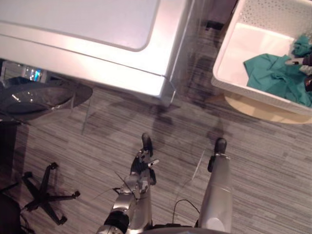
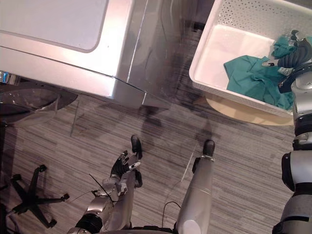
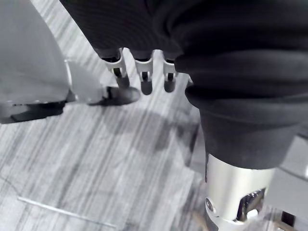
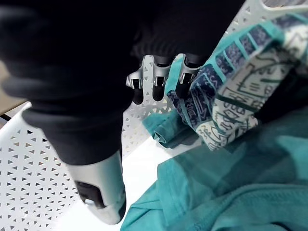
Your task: Pick up the laundry basket with both hands and put the clothes into the washing machine.
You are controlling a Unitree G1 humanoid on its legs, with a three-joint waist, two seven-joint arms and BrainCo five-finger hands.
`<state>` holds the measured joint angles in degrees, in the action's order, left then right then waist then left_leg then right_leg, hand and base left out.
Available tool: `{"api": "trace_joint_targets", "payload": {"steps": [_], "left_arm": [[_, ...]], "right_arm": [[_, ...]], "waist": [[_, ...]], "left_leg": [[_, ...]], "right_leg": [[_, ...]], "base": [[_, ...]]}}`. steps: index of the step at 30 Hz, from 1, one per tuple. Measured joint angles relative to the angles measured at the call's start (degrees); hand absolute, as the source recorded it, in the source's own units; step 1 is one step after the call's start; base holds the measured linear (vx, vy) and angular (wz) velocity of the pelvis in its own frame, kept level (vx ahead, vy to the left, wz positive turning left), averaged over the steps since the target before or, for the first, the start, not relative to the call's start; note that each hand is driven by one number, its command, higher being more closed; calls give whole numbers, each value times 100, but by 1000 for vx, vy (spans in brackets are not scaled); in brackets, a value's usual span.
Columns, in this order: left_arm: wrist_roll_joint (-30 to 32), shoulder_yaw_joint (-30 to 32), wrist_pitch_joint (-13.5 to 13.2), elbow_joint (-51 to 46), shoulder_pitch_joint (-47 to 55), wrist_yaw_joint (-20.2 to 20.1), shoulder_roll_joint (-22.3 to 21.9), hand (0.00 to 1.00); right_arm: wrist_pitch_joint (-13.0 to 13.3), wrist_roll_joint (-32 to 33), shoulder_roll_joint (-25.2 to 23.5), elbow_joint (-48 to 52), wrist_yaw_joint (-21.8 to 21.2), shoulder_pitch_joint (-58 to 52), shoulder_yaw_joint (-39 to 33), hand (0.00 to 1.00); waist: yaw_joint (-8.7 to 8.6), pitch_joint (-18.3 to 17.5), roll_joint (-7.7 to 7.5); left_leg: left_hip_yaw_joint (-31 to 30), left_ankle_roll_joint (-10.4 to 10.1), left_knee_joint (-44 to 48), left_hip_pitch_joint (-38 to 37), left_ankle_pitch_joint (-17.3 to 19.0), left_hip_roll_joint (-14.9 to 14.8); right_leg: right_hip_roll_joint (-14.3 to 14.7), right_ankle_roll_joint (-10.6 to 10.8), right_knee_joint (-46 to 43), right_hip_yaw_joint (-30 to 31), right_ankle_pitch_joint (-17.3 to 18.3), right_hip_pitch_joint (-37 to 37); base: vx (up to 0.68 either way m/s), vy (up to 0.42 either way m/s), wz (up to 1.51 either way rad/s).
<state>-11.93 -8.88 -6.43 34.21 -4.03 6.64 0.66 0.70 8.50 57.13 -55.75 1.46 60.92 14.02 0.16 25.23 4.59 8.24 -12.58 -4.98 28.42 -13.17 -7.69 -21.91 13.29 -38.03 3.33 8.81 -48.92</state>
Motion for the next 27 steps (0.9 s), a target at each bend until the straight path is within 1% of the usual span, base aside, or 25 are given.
{"api": "trace_joint_targets", "payload": {"steps": [1,5,8,11,14,16,23,27], "left_arm": [[-86,-5,-8,-122,-4,3,1,0],[-100,-38,-5,-328,-53,7,3,0],[-154,-42,2,-436,-50,103,10,0],[-161,-41,-5,-630,-55,107,14,0],[-222,-46,-4,-695,-54,106,15,0],[-229,-45,10,-689,-54,104,15,0],[-336,-27,89,-718,-58,100,51,0],[-343,5,88,-845,-63,100,183,0]], "right_arm": [[1,25,30,-29,10,1,2,0],[4,53,202,-159,118,16,8,0],[13,54,251,-188,169,70,30,0],[10,115,430,-199,170,120,77,0],[22,203,588,-240,158,201,270,0],[39,213,683,-247,95,205,270,0],[146,248,1005,-139,-137,-237,214,0],[197,266,1093,-54,-292,-737,-92,0]], "waist": [[34,0,1],[73,39,2],[67,43,9],[85,49,18],[86,55,19],[80,147,23],[115,171,-9],[132,188,-37]], "left_leg": [[9,0,27,89,0,8],[-4,1,159,411,-1,70],[-14,1,242,570,-1,75],[-40,0,365,704,1,75],[-48,0,418,812,1,77],[-71,0,510,858,4,73],[-191,0,657,1061,5,49],[-266,0,791,1191,7,10]], "right_leg": [[-3,-19,-62,27,26,-118],[-36,-8,-292,166,85,-511],[-38,-9,-359,196,86,-669],[-47,-34,-433,204,116,-762],[-51,-54,-497,223,139,-868],[-50,-65,-543,228,152,-875],[-55,-73,-587,151,161,-929],[-48,-77,-596,71,159,-926]], "base": [[-35,-50,7],[-51,-50,10],[-35,-40,6],[-18,-39,7],[-22,-32,6],[-27,-30,5],[-17,-13,7],[-9,-4,5]]}}
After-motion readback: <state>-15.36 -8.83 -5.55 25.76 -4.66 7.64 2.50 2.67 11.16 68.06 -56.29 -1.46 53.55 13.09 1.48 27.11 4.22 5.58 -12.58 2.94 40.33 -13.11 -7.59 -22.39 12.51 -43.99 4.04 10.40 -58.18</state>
